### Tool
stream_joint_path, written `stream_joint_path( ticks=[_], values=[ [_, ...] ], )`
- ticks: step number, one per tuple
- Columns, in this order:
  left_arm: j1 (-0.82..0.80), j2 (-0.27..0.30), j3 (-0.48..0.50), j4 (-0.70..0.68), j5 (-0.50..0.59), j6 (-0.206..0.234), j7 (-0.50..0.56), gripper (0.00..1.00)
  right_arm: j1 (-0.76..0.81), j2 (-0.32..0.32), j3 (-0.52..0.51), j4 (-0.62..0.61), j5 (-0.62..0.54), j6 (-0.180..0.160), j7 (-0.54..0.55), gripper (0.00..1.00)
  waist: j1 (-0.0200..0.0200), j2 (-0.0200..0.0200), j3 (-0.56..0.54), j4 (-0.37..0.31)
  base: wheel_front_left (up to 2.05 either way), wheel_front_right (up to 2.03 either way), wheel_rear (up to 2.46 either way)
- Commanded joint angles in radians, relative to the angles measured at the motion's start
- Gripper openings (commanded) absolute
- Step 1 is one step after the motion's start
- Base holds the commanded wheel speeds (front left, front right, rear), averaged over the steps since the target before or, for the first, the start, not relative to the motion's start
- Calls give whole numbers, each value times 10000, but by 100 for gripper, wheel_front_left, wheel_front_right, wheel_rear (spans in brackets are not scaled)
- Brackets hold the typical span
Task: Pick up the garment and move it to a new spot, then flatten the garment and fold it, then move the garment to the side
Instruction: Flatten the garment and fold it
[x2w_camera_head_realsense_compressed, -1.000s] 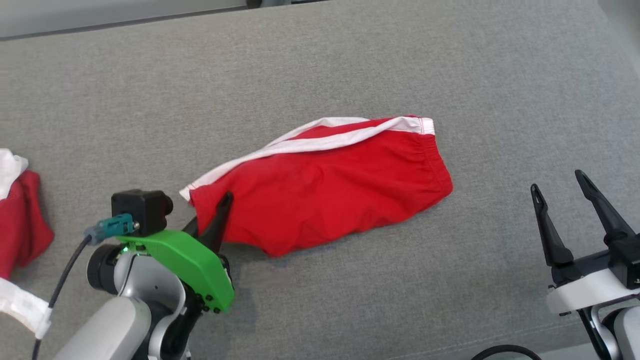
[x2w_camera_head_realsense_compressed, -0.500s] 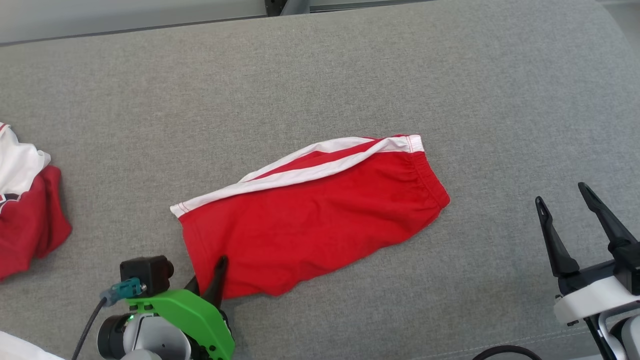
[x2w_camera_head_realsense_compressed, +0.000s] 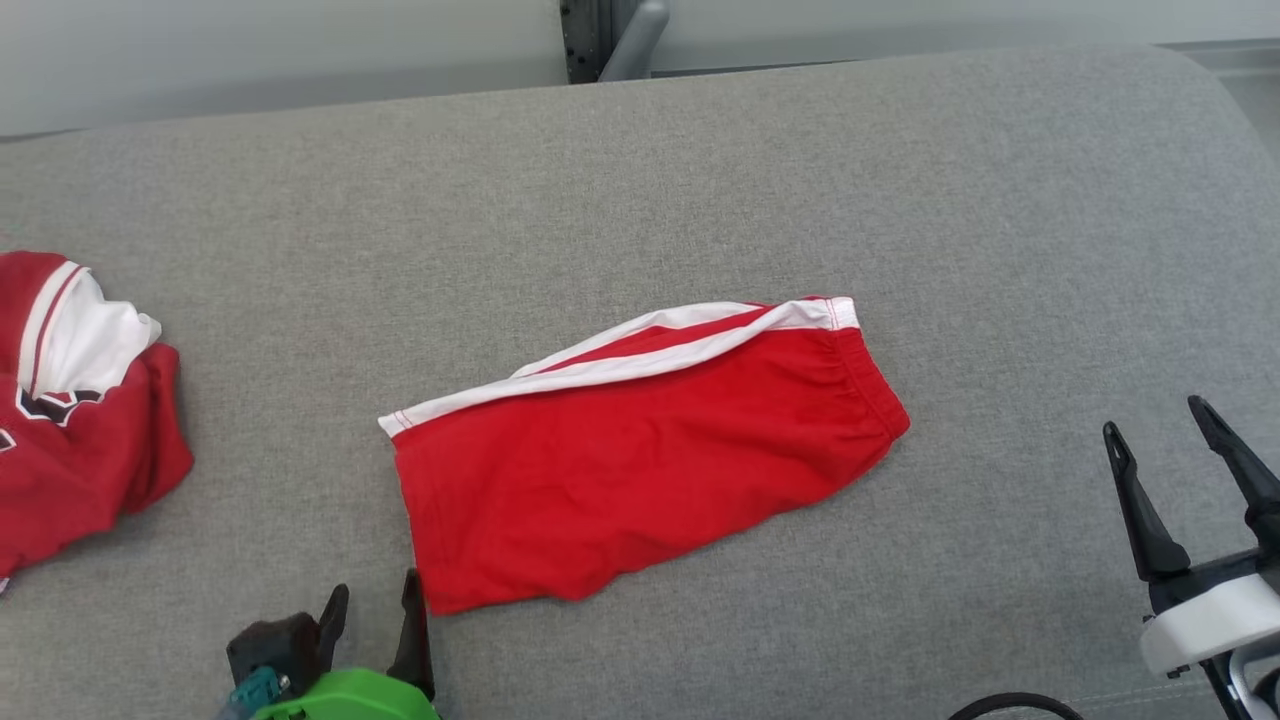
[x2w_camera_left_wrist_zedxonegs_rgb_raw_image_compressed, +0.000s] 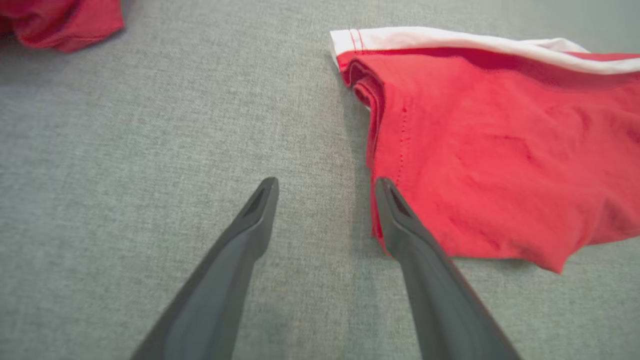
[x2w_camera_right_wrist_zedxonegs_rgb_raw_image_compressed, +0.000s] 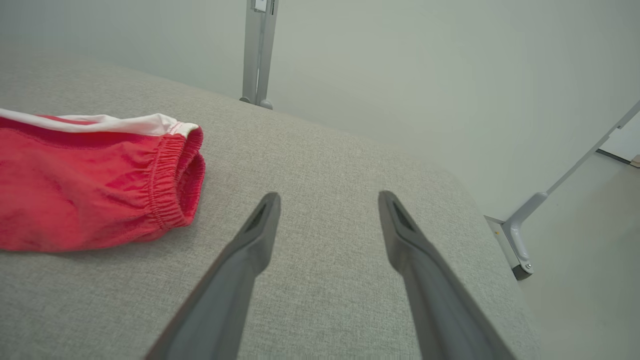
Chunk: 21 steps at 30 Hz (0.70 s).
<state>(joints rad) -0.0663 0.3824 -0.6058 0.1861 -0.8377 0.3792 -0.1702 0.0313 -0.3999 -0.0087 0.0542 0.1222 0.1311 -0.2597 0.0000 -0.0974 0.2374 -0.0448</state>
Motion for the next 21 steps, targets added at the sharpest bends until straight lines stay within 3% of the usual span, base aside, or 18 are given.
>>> stream_joint_path(
  ticks=[1,6,10,15,21],
  values=[
    [263,-53,32,82,186,7,-250,100,215,-30,-67,71,84,-7,6,100,0,0,-342,203,0,0,0],
    [1034,-308,547,184,1085,-128,-952,100,651,120,-225,374,163,-7,-5,100,0,0,-1099,409,0,0,0],
    [1955,-743,1690,-855,2830,-285,-946,100,899,299,-401,603,372,-7,-18,100,0,0,-1630,612,0,0,0],
    [3030,-1344,3153,-1892,4284,-912,-938,100,1028,539,-544,628,408,-7,-31,100,0,0,-1903,744,0,0,0],
    [3691,-1743,4335,-2198,5150,-2228,-940,100,844,993,-647,590,255,-7,-35,100,0,0,-1939,733,0,0,0]
  ],
)
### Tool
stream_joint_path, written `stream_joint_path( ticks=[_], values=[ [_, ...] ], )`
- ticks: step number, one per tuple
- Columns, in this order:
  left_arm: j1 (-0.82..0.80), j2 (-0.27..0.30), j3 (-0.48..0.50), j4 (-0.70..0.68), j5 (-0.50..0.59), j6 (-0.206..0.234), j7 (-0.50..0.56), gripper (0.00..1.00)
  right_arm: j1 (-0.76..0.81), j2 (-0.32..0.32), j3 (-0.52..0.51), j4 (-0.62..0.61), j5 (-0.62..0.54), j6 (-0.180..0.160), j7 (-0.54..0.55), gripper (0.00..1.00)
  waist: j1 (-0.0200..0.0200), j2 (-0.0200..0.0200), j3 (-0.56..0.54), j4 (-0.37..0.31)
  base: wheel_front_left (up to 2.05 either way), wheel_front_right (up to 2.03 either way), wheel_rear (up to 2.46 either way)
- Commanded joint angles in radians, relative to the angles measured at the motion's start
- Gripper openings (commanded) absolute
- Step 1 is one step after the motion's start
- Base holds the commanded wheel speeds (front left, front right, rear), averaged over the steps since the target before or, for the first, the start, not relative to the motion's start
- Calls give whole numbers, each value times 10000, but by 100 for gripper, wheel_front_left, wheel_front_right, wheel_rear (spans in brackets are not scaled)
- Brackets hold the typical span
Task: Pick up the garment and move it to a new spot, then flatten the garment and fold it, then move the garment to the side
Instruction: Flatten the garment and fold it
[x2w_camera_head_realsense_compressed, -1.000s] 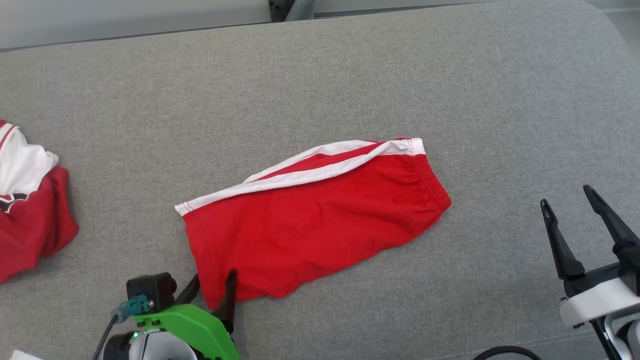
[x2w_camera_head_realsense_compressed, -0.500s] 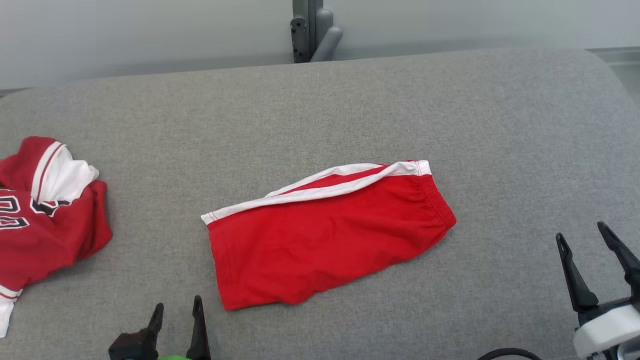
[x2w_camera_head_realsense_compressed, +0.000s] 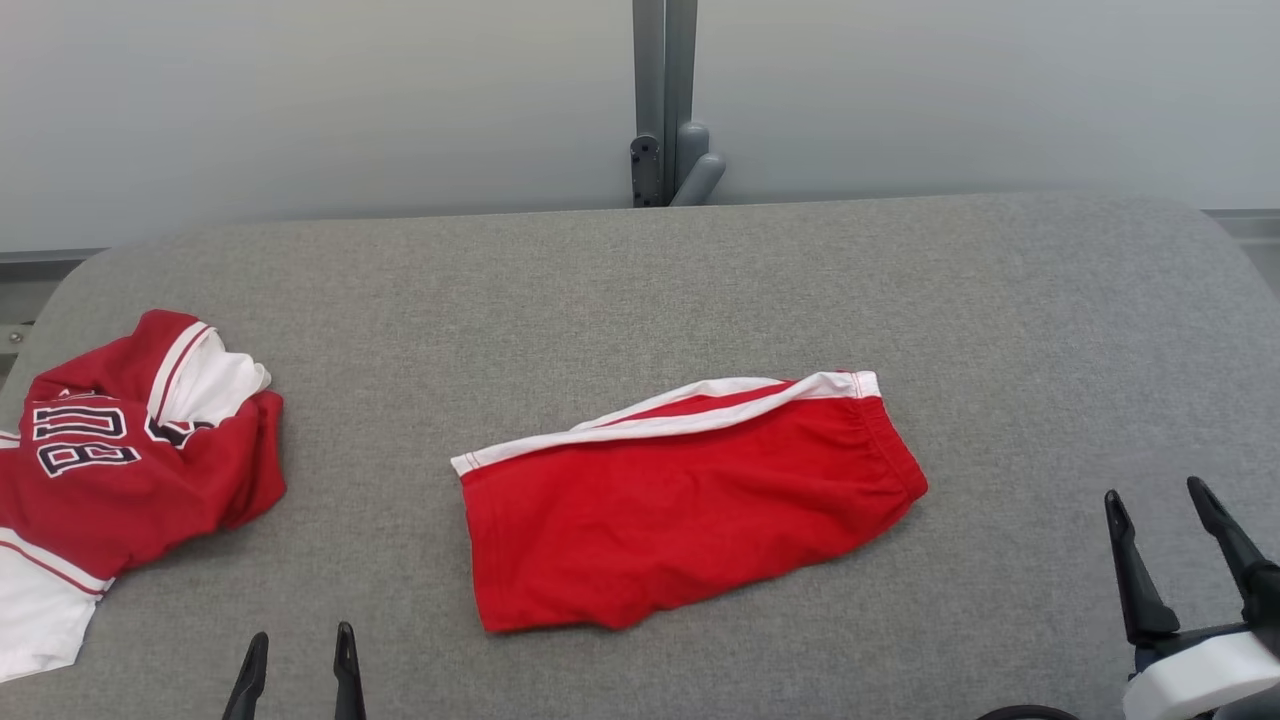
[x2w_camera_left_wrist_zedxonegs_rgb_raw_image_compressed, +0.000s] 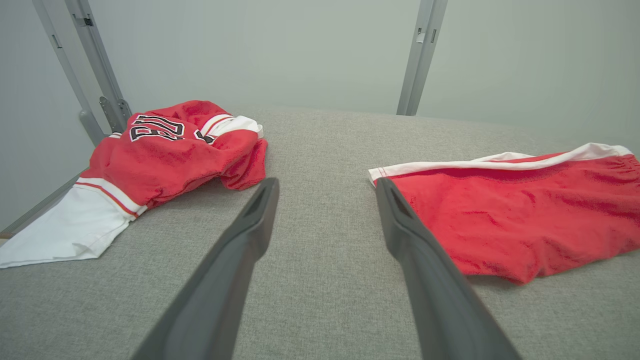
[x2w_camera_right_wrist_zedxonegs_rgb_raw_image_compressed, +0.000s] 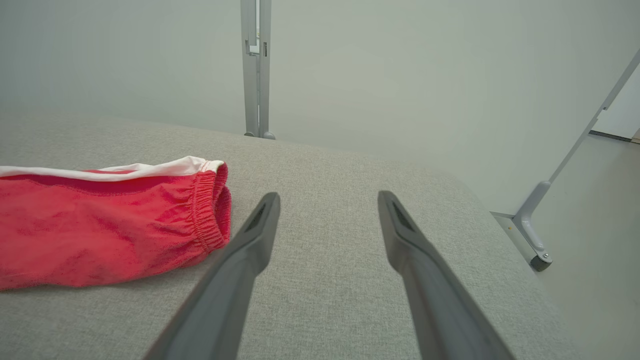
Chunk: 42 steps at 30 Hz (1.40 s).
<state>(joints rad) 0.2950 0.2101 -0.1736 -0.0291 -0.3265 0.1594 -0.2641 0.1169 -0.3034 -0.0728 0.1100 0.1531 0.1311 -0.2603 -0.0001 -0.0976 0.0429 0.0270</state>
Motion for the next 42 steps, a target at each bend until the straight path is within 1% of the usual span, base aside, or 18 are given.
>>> stream_joint_path(
  ticks=[1,4,6,10,12,14,15,16,19,24,25,27,35,39,40,41,42],
  values=[
    [82,-84,106,-28,107,-298,-1,100,-23,124,-10,87,-63,-7,-29,100,1,1,24,34,0,0,0],
    [-9,-255,376,84,367,-1010,-1,100,-215,448,130,263,49,-6,-30,100,1,1,92,106,0,0,0],
    [-108,-399,534,119,496,-1355,-2,100,-466,624,362,352,205,-7,-30,100,1,1,149,136,0,0,0],
    [-321,-675,828,176,736,-1838,-2,100,-1522,701,1300,937,554,-7,101,100,1,1,403,172,0,0,0],
    [-449,-776,870,270,877,-2057,-2,100,-2248,609,1934,1407,518,-7,498,100,1,1,548,236,0,0,0],
    [-679,-876,894,317,1015,-2224,-2,100,-2960,731,2389,1906,777,-7,959,100,1,1,779,335,0,0,0],
    [-679,-876,894,317,1015,-2224,-2,100,-2960,731,2389,1906,777,-7,959,100,1,1,779,335,0,0,0],
    [-802,-916,901,342,1062,-2284,-2,100,-3302,788,2509,2222,916,-7,1180,100,1,1,902,400,0,0,0],
    [-1156,-1046,872,444,1167,-2460,-2,100,-4173,697,2841,3240,1020,-7,1654,100,1,1,1259,670,0,0,0],
    [-1537,-1202,832,587,1256,-2646,-3,100,-5177,756,2762,4956,763,-7,1588,100,1,1,1661,1066,0,0,0],
    [-1576,-1249,931,611,1259,-2678,-3,100,-5410,865,2699,5511,723,-6,1599,100,1,1,1779,1151,0,0,0],
    [-1614,-1299,985,639,1295,-2725,-3,100,-5592,883,2825,6011,770,-7,1710,100,1,1,1868,1214,0,0,0],
    [-1825,-1426,1030,727,1385,-2820,-3,100,-6177,894,3246,7348,1665,-7,1793,100,1,1,2077,1380,0,0,0],
    [-1925,-1464,1058,744,1405,-2850,-3,100,-6229,1039,3488,7865,2525,-7,2343,100,1,1,2125,1390,0,0,0],
    [-1941,-1473,1072,751,1397,-2856,-3,100,-6201,1085,3576,7977,2847,-7,2620,89,1,1,2123,1377,0,0,0],
    [-1936,-1486,1075,759,1376,-2863,-3,100,-6178,1137,3704,7975,3174,-6,2795,26,1,1,2122,1351,0,0,0],
    [-1927,-1494,1076,774,1359,-2869,-3,100,-6148,1204,3844,7884,3594,-1,3025,0,1,1,2122,1314,0,0,0]
  ],
)
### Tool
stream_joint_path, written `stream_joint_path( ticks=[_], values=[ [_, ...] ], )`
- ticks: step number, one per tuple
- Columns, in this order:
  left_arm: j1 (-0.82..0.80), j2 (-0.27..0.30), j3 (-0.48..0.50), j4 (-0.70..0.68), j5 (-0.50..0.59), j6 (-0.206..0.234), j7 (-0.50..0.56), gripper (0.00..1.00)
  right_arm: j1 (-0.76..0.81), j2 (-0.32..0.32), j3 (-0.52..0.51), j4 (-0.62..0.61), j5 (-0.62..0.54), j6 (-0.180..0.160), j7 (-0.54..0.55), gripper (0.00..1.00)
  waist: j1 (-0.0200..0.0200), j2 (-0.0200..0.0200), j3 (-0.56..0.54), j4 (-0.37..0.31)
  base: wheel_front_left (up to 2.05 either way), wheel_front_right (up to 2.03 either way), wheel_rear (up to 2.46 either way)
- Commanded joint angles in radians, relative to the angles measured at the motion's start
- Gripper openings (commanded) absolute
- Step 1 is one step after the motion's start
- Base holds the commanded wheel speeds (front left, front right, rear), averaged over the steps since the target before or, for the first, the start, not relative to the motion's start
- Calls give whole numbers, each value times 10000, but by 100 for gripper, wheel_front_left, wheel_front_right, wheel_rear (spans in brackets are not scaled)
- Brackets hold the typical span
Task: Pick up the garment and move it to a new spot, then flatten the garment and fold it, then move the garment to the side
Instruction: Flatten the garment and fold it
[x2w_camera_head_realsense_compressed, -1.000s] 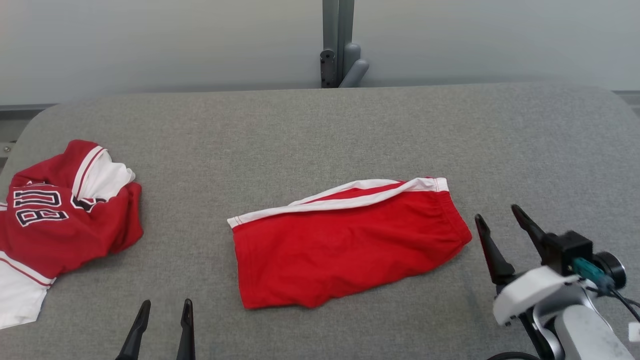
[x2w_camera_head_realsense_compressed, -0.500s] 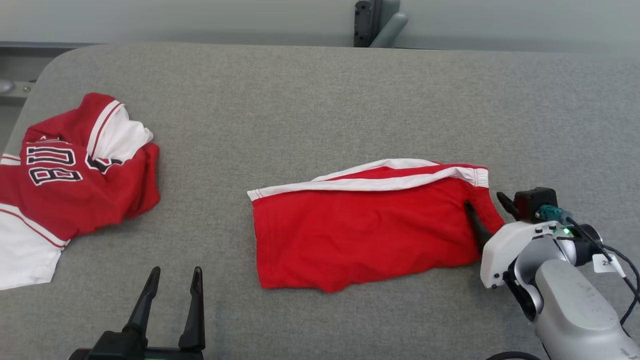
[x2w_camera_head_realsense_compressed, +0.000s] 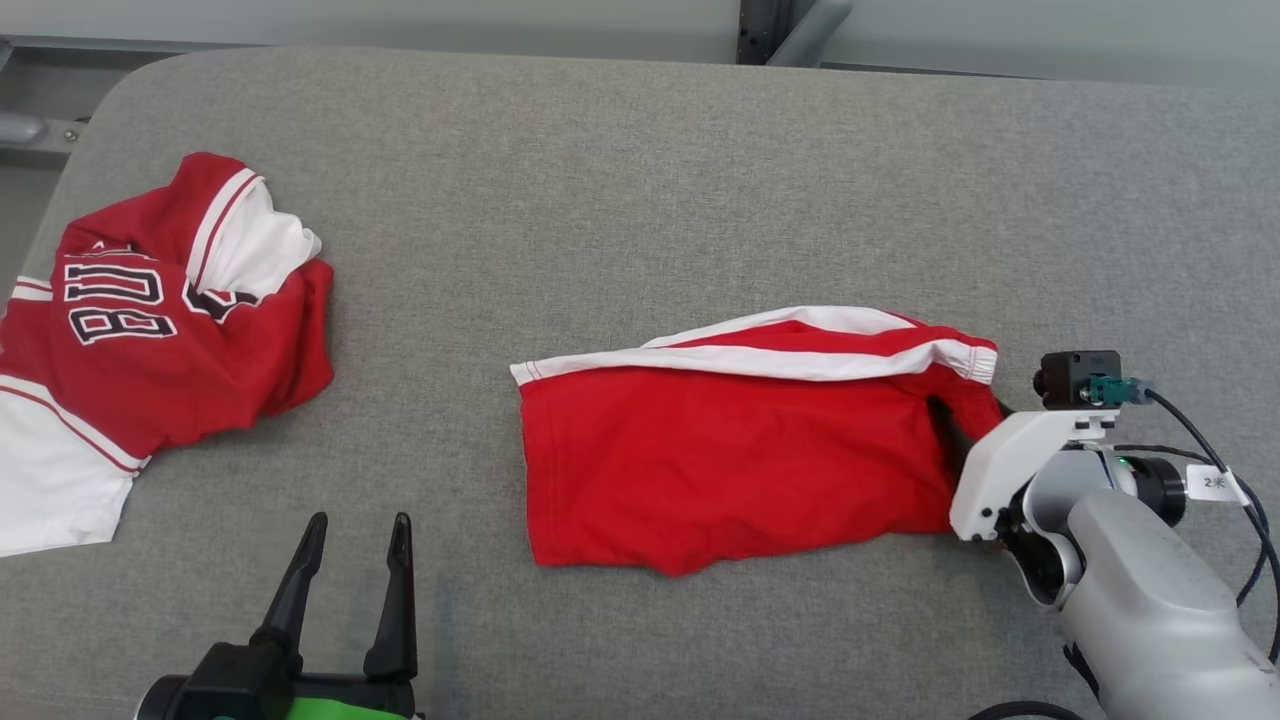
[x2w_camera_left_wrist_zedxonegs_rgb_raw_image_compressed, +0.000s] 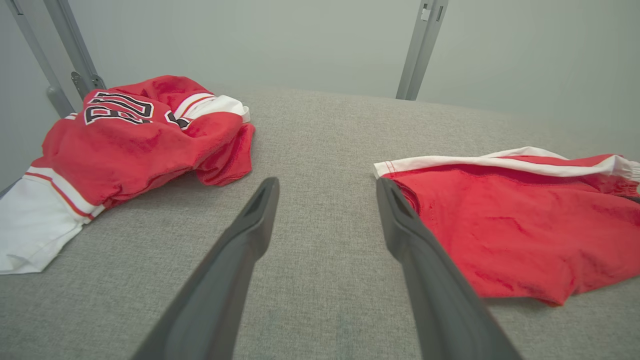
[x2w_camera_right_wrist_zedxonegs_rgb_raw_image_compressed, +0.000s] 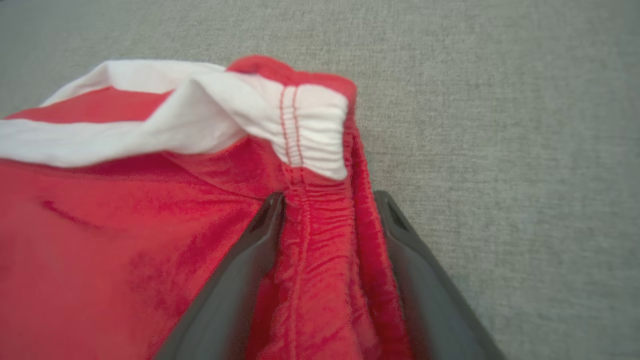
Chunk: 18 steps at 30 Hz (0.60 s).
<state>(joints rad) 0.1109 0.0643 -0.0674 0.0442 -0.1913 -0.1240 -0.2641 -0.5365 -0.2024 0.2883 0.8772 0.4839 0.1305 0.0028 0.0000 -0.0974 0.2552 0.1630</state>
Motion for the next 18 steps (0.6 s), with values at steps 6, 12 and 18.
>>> stream_joint_path(
  ticks=[6,12,18],
  values=[
    [-171,-74,-106,93,-87,-52,-3,100,614,-1131,798,-1168,2915,-18,1600,0,0,0,-50,-349,0,0,0],
    [-189,-81,-254,205,-16,-75,-1,100,1054,-3654,-219,-1874,4695,-5,2565,0,0,0,-178,-498,0,0,0],
    [-75,-91,-284,294,-52,-78,-3,100,1198,-5077,-1186,-2026,5016,2,2963,0,0,0,-211,-645,0,0,0]
  ],
)
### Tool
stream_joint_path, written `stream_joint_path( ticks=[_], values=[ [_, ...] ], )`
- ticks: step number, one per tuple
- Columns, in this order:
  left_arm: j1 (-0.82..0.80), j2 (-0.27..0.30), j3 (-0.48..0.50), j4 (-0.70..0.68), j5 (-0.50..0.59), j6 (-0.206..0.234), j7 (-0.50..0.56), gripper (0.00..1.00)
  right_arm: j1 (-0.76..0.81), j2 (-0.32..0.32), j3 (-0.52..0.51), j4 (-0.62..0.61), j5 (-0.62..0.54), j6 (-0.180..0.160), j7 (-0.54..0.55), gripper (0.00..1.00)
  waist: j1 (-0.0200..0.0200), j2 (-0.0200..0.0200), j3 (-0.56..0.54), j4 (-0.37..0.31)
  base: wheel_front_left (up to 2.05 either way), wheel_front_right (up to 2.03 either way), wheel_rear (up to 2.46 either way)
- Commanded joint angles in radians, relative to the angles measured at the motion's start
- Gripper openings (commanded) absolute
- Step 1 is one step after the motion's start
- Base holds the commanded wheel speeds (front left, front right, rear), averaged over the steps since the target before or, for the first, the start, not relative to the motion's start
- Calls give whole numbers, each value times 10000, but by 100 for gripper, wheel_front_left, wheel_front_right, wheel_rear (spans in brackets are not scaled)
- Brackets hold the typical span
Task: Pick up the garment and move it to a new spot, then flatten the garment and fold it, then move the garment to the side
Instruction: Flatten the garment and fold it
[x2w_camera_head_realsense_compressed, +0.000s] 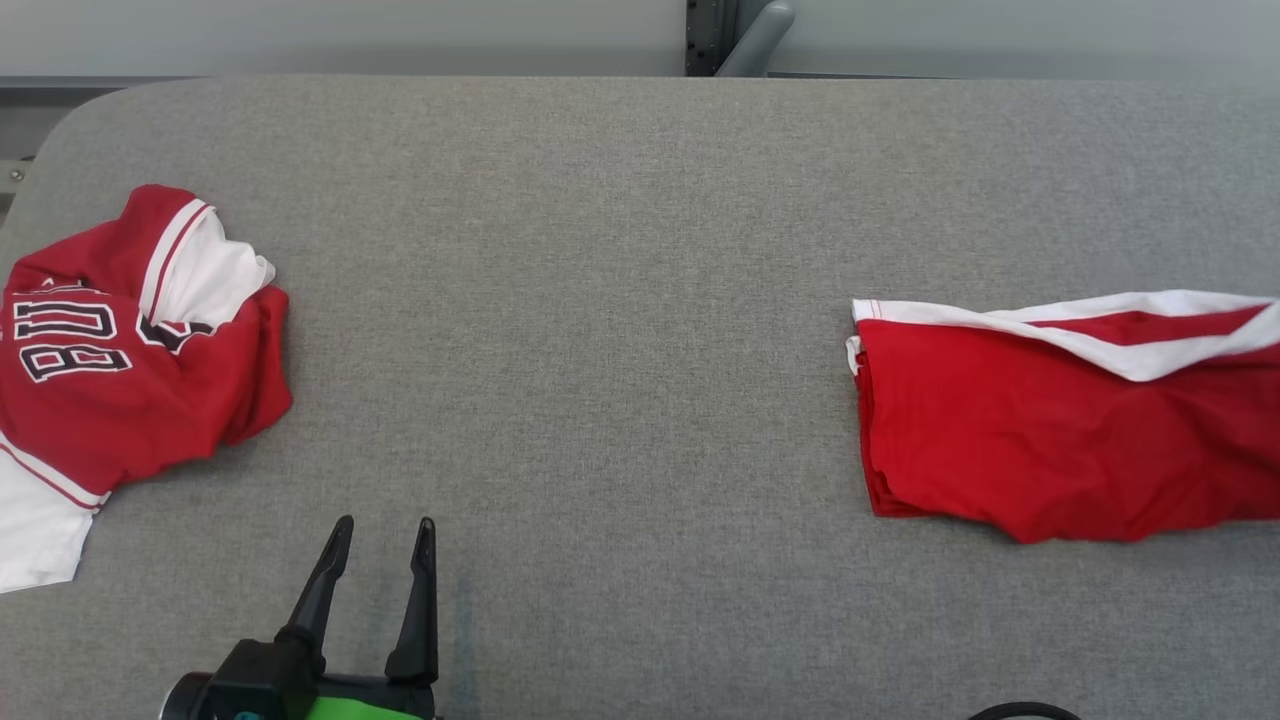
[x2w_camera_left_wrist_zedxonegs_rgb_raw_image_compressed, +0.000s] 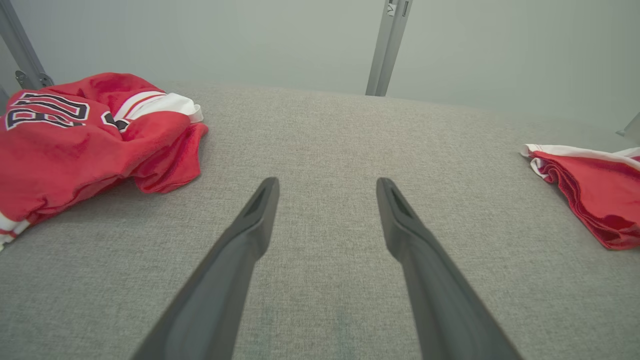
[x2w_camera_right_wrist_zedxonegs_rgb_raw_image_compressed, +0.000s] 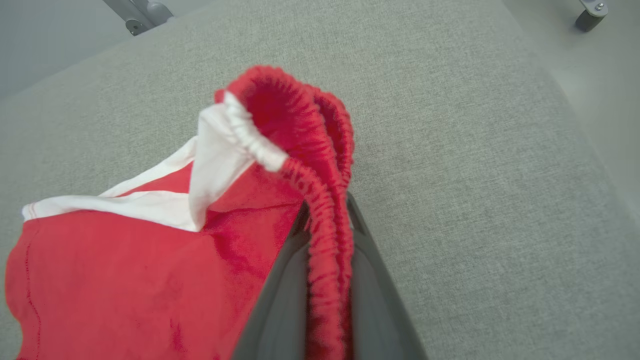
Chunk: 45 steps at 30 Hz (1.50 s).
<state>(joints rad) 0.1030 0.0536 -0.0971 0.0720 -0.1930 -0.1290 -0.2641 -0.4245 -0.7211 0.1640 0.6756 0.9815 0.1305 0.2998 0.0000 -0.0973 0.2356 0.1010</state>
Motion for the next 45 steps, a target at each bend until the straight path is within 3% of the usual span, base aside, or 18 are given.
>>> stream_joint_path(
  ticks=[1,7,11,14,20,27,28,29,30,34,38,42,45],
  values=[
    [39,13,19,29,-40,-29,-3,100,64,56,-63,-340,138,3,77,0,0,-1,-31,-50,0,0,0],
    [188,-2,-60,40,134,-32,-3,100,1262,833,-65,-3986,1405,0,966,0,0,-1,-137,-150,0,0,0],
    [103,-1,-278,174,315,-33,-2,100,1946,2114,369,-5697,874,3,867,0,0,-1,-47,-379,0,0,0],
    [-43,144,-574,375,382,-34,-2,100,1777,3498,602,-5613,74,3,543,0,0,-1,3,-524,0,0,0],
    [-215,291,-968,775,360,-35,-3,100,898,5830,495,-4053,-1944,3,-347,0,0,-1,66,-553,0,0,0],
    [-37,250,-1042,1027,275,-36,-3,100,196,6557,120,-2687,-3381,3,-966,0,0,-1,27,-386,0,0,0],
    [-18,238,-1028,1045,263,-36,-3,100,143,6594,78,-2573,-3508,3,-1031,4,0,-1,27,-369,0,0,0],
    [-5,226,-1010,1064,258,-36,-3,100,88,6602,96,-2513,-3633,3,-1086,43,0,-1,28,-351,0,0,0],
    [5,219,-988,1073,246,-36,-2,100,68,6622,126,-2474,-3709,3,-1130,100,0,-1,26,-338,0,0,0],
    [56,175,-858,1072,235,-36,-3,100,211,6660,247,-2767,-4023,3,-1387,100,0,-1,-9,-308,0,0,0],
    [186,118,-589,1002,159,-28,-3,100,837,6675,190,-4171,-4099,3,-1656,100,0,-1,-95,-291,0,0,0],
    [450,63,-246,820,27,12,-3,100,1819,6253,-642,-6027,-4741,0,-1977,100,0,-1,-174,-389,0,0,0],
    [591,41,-170,748,-10,11,-2,100,2319,6152,-1293,-6613,-5263,2,-2159,100,0,-1,-216,-431,0,0,0]
  ],
)
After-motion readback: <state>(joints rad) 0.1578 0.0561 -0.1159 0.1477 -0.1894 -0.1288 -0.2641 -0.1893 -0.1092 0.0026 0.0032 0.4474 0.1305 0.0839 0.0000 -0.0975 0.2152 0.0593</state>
